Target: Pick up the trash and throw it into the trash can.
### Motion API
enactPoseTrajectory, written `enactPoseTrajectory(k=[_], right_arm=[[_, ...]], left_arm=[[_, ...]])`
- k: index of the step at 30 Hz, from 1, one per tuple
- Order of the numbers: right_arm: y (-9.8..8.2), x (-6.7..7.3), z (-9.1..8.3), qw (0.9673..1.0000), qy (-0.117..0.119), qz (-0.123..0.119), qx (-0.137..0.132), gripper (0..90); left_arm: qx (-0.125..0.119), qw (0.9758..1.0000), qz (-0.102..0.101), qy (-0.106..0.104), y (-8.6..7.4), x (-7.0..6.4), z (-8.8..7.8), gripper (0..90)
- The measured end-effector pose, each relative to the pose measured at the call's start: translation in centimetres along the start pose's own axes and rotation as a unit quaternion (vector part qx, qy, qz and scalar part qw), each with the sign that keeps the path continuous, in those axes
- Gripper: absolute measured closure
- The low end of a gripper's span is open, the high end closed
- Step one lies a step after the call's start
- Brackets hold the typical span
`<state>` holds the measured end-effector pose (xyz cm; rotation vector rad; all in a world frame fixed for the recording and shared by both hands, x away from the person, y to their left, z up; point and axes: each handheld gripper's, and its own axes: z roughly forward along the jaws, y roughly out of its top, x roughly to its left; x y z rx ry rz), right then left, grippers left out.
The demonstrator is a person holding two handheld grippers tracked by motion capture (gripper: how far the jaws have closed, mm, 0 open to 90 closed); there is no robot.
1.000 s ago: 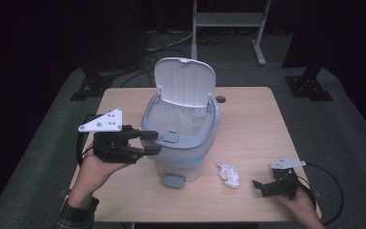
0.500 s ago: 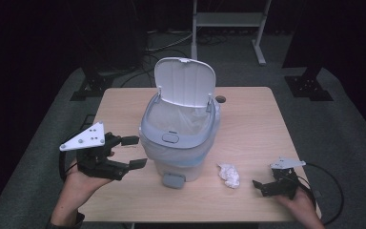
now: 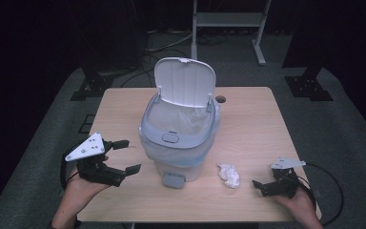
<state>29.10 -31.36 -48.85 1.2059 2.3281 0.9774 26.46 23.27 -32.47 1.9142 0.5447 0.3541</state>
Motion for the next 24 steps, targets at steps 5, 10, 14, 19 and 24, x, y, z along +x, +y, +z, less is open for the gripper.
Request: enactPoseTrajectory(k=[5, 10, 14, 19, 24], right_arm=[[0.0, 0.0, 0.0, 1.0000, 0.001, 0.000, 0.000, 0.0], [0.1, 0.0, 0.1, 1.0000, 0.000, 0.000, 0.000, 0.0], [0.0, 0.0, 0.1, 1.0000, 0.000, -0.001, 0.000, 0.0], [0.1, 0.0, 0.1, 1.0000, -0.001, -0.001, -0.001, 0.0], [0.1, 0.0, 0.2, 1.0000, -0.002, 0.001, -0.001, 0.0]], left_arm=[[0.007, 0.9999, -0.007, 0.013, -1.9, 0.5, 0.3, 8.4], [0.016, 0.9994, -0.011, 0.027, -3.7, 0.8, 0.7, 4.0], [0.024, 0.9987, -0.021, 0.039, -5.1, 1.1, 1.2, 2.6], [0.039, 0.9979, -0.022, 0.046, -7.1, 1.4, 2.1, 2.4], [0.057, 0.9968, -0.015, 0.054, -8.3, 1.5, 2.8, 2.3]])
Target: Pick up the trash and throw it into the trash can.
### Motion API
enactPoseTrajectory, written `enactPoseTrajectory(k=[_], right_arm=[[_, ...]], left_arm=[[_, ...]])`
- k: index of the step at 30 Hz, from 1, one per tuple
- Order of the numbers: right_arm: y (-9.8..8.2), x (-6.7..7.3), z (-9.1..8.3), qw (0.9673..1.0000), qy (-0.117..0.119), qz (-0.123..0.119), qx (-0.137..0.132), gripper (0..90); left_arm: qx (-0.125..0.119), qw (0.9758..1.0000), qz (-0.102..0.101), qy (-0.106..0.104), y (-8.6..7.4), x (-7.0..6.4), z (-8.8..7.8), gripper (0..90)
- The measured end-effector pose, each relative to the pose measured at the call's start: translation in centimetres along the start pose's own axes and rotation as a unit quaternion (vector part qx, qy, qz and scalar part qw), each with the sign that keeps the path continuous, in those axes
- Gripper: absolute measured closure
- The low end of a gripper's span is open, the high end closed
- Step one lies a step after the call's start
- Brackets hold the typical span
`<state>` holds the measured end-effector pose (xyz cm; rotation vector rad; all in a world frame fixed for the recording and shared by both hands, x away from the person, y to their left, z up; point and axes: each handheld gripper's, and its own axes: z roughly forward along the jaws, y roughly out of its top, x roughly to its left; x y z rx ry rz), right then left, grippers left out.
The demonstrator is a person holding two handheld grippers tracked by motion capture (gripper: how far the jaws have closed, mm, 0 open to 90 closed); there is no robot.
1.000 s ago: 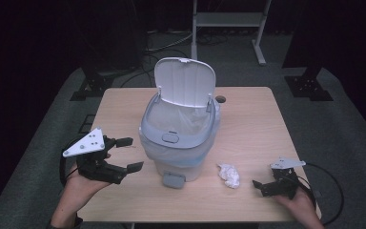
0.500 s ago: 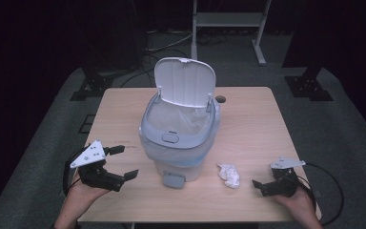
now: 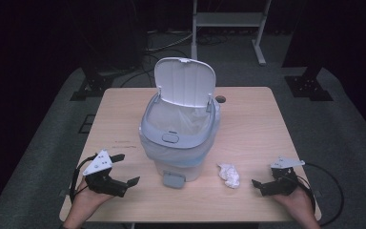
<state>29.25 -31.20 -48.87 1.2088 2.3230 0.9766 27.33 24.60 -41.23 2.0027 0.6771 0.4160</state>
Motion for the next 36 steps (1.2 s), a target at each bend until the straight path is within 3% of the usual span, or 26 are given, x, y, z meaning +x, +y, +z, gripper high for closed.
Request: enactPoseTrajectory(k=[8, 11, 18, 23, 28, 36], right_arm=[[0.0, 0.1, 0.0, 1.0000, -0.002, 0.002, 0.000, 0.0], [0.0, 0.1, 0.0, 1.0000, -0.002, 0.003, -0.001, 0.0], [0.0, 0.0, 0.0, 1.0000, 0.000, 0.000, 0.000, 0.0], [0.0, 0.0, 0.0, 1.0000, 0.000, 0.000, 0.000, 0.0], [0.0, 0.1, -0.1, 1.0000, -0.001, 0.000, 0.003, 0.0], [0.2, 0.1, -0.2, 0.9999, 0.007, 0.011, 0.010, 0.2]], left_arm=[[0.030, 0.9994, -0.001, 0.015, -1.8, 0.2, 1.4, 2.0], [0.059, 0.9981, -0.001, 0.019, -2.8, 0.3, 2.4, 2.1], [0.081, 0.9965, -0.004, 0.019, -3.6, 0.4, 3.4, 2.1], [0.115, 0.9930, -0.002, 0.026, -4.5, 0.6, 4.5, 2.0], [0.132, 0.9910, -0.004, 0.022, -5.0, 0.7, 5.0, 2.0], [0.129, 0.9913, -0.014, 0.019, -5.2, 0.9, 5.2, 0.5]])
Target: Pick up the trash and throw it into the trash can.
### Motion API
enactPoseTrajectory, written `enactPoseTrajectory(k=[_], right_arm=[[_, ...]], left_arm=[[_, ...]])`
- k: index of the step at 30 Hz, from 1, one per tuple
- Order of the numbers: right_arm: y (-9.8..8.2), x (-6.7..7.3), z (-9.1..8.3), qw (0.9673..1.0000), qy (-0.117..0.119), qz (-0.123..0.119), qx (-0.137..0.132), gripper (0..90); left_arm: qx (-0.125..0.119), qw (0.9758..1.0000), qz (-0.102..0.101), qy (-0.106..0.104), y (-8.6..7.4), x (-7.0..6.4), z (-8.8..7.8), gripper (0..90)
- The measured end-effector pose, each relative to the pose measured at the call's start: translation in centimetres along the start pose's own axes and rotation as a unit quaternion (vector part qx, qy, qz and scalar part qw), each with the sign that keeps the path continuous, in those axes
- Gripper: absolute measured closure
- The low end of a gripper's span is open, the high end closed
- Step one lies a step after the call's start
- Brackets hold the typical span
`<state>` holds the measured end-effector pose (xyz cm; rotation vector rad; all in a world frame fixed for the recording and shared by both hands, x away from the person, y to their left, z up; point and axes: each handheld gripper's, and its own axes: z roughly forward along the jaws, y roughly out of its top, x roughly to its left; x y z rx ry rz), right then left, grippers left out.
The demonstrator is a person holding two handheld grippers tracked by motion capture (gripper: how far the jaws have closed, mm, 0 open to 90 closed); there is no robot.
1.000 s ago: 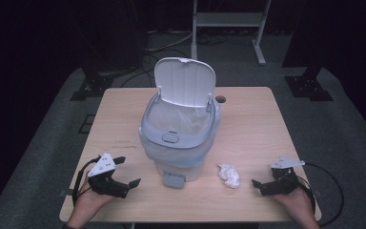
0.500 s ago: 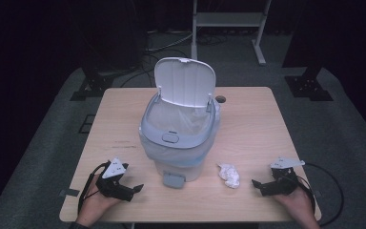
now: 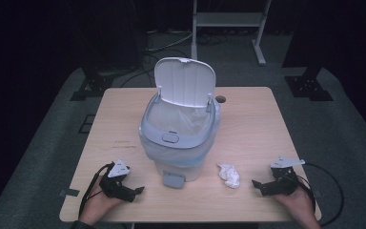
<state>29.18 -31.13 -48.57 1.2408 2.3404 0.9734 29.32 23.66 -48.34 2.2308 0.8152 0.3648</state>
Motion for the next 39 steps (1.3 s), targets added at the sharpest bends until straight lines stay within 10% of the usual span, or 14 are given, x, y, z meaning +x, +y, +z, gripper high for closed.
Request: enactPoseTrajectory(k=[39], right_arm=[[2.8, 2.3, -2.5, 0.9953, 0.071, -0.010, -0.064, 0.3]], left_arm=[[0.000, 1.0000, 0.001, -0.002, 0.0, 0.0, 0.0, 0.5]])
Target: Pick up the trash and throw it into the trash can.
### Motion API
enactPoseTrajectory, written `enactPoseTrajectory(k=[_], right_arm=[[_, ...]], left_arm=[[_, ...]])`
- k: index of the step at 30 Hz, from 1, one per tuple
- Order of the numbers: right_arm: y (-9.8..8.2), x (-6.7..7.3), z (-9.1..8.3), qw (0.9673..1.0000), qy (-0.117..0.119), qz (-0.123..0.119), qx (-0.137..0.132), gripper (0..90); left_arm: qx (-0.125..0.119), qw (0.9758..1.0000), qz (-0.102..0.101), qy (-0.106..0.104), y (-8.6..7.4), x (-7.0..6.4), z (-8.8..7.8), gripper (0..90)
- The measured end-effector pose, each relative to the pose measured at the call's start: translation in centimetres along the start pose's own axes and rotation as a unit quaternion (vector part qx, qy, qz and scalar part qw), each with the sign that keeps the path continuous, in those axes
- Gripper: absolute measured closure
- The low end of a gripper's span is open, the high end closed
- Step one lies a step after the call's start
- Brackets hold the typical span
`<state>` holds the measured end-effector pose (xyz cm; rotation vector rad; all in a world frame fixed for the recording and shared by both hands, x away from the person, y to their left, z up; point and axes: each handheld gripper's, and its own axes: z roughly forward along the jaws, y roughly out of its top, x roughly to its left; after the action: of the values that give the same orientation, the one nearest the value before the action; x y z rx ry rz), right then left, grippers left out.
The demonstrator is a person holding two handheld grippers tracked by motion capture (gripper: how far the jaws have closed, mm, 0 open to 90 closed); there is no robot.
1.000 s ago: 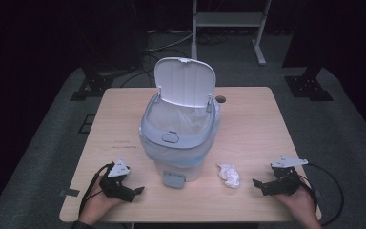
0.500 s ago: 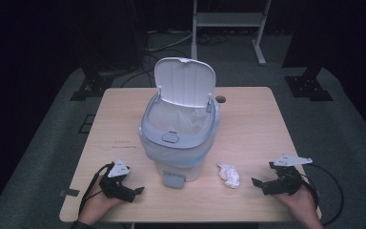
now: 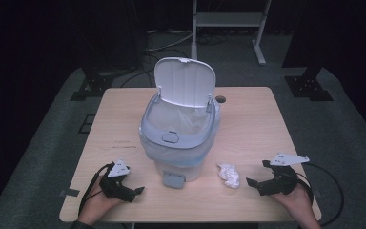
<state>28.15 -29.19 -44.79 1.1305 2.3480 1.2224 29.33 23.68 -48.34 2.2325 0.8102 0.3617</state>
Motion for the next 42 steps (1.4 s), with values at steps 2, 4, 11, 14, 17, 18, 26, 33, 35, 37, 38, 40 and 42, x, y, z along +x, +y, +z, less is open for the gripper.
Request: enactPoseTrajectory(k=[2, 4, 11, 14, 17, 18, 26, 33, 35, 37, 38, 40, 42], right_arm=[[0.3, 0.2, 0.2, 1.0000, 0.004, -0.006, -0.002, 0.3], [0.4, 0.4, 0.3, 0.9999, 0.009, -0.007, -0.002, 0.3], [0.6, 0.6, 0.8, 0.9996, 0.028, -0.008, -0.003, 0.3], [0.9, 0.9, 1.0, 0.9994, 0.033, -0.012, -0.006, 0.3], [1.1, 1.1, 1.4, 0.9991, 0.039, -0.015, -0.004, 0.3], [1.1, 1.2, 1.6, 0.9991, 0.040, -0.017, -0.002, 0.3], [1.6, 1.7, 2.8, 0.9985, 0.047, -0.026, 0.008, 0.2], [1.8, 1.8, 3.6, 0.9982, 0.050, -0.028, 0.017, 0.2], [1.8, 1.8, 3.9, 0.9981, 0.049, -0.030, 0.021, 0.3], [1.9, 1.9, 4.2, 0.9980, 0.050, -0.031, 0.025, 0.3], [2.0, 1.9, 4.3, 0.9979, 0.049, -0.032, 0.027, 0.3], [2.1, 2.0, 4.8, 0.9976, 0.052, -0.032, 0.032, 0.3], [2.1, 2.1, 4.9, 0.9975, 0.052, -0.033, 0.035, 0.3]], left_arm=[[0.000, 1.0000, 0.000, 0.000, 0.0, 0.0, 0.0, 0.5], [0.000, 1.0000, 0.000, 0.000, 0.0, 0.0, 0.0, 0.5], [0.000, 1.0000, 0.000, 0.000, 0.0, 0.0, 0.0, 0.5], [0.000, 1.0000, 0.000, 0.000, 0.0, 0.0, 0.0, 0.5], [0.000, 1.0000, 0.000, 0.000, 0.0, 0.0, 0.0, 0.5], [0.000, 1.0000, 0.000, 0.000, 0.0, 0.0, 0.0, 0.5], [0.000, 1.0000, 0.000, 0.000, 0.0, 0.0, 0.0, 0.5], [0.000, 1.0000, 0.000, 0.000, 0.0, 0.0, 0.0, 0.4], [0.000, 1.0000, 0.000, 0.000, 0.0, 0.0, 0.0, 0.4], [0.000, 1.0000, 0.000, 0.000, 0.0, 0.0, 0.0, 0.4], [0.000, 1.0000, 0.000, 0.000, 0.0, 0.0, 0.0, 0.4], [0.000, 1.0000, 0.000, 0.000, 0.0, 0.0, 0.0, 0.4], [-0.001, 1.0000, 0.000, 0.000, 0.0, 0.0, 0.0, 0.5]])
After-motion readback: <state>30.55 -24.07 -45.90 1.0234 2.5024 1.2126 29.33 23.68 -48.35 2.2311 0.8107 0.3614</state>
